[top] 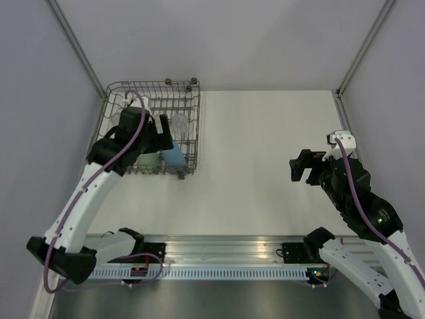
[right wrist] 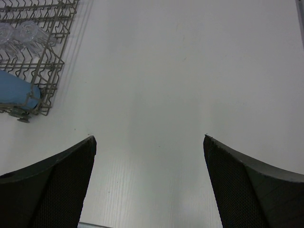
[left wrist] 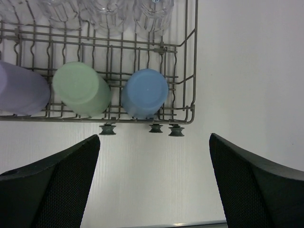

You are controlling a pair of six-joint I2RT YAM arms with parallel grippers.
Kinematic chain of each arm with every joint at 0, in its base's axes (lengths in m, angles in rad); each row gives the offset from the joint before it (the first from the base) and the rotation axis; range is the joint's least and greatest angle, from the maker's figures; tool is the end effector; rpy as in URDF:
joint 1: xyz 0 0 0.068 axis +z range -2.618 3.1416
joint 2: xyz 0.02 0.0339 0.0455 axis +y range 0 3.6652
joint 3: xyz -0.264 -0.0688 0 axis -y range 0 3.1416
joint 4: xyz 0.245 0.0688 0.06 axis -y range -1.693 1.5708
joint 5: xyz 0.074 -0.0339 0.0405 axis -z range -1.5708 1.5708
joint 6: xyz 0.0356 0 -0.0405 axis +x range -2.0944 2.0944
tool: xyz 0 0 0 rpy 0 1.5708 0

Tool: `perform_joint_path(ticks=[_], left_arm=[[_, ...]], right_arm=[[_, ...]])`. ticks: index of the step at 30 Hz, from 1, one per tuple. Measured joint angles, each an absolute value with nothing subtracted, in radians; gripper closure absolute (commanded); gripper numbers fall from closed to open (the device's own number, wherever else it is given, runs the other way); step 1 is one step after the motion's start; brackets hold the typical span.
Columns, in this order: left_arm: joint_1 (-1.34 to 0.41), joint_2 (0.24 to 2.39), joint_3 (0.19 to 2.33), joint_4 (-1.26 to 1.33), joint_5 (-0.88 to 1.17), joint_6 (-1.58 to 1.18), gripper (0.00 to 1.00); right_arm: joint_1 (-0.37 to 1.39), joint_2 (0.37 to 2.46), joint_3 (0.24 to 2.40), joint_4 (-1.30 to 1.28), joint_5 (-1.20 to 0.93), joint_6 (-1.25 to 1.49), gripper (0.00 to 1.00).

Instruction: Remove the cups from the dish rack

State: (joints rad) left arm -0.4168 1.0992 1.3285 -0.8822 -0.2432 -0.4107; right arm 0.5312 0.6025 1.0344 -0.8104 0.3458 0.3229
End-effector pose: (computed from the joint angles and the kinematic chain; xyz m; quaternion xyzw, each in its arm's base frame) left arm 0.1966 -0.0777 0.3969 -0.0510 0.8901 -0.0772 0.4463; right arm 0.0921 0.0401 0.3804 0.0113 0.8208 0.0995 0.5624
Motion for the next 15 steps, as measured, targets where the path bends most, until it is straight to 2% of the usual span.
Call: perform_joint_path(ticks=[5, 15], left_arm=[[-0.417, 1.299, 1.371, -0.865, -0.22, -0.41, 0.0], [-0.416, 1.486, 1.394, -0.863, -0.229, -0.399, 0.0]], right_arm=[[0.531, 0.599, 1.031, -0.814, 0.306, 0.327, 0.02], [0.533, 0.541, 1.031, -0.85, 0.266, 0.329, 0.02]])
